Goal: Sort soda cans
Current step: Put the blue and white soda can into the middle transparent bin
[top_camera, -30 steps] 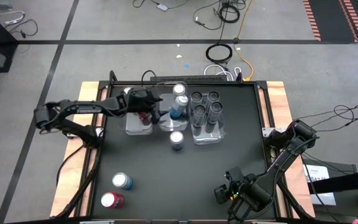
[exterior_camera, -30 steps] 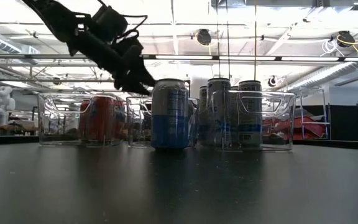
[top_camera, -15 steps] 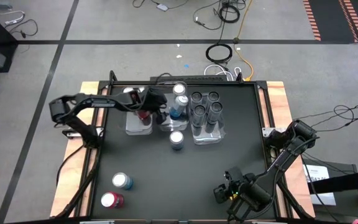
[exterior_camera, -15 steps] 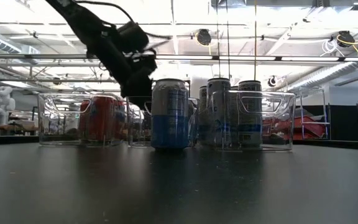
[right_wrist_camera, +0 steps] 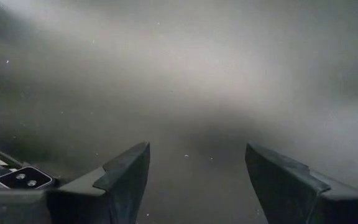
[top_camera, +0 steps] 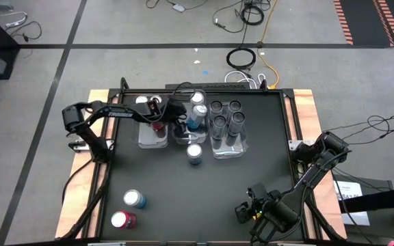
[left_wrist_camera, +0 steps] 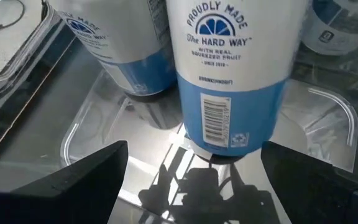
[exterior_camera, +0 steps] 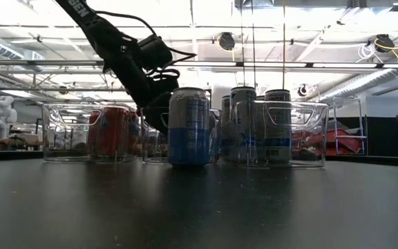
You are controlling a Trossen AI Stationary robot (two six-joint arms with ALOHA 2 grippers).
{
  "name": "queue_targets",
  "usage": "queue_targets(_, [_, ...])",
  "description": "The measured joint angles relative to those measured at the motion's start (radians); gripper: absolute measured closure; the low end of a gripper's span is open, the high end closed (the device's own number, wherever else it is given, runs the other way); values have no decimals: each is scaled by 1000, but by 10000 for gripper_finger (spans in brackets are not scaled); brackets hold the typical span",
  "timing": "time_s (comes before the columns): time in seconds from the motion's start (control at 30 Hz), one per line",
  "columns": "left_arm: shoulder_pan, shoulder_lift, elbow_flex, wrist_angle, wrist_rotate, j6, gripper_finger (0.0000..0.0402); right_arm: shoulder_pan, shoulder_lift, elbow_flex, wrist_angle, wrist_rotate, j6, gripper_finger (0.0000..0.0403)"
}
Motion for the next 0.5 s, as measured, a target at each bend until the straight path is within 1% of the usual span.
queue_targets(0.5, [4, 48, 0, 55, -9, 2, 24, 0, 0, 0, 4, 0, 4, 147])
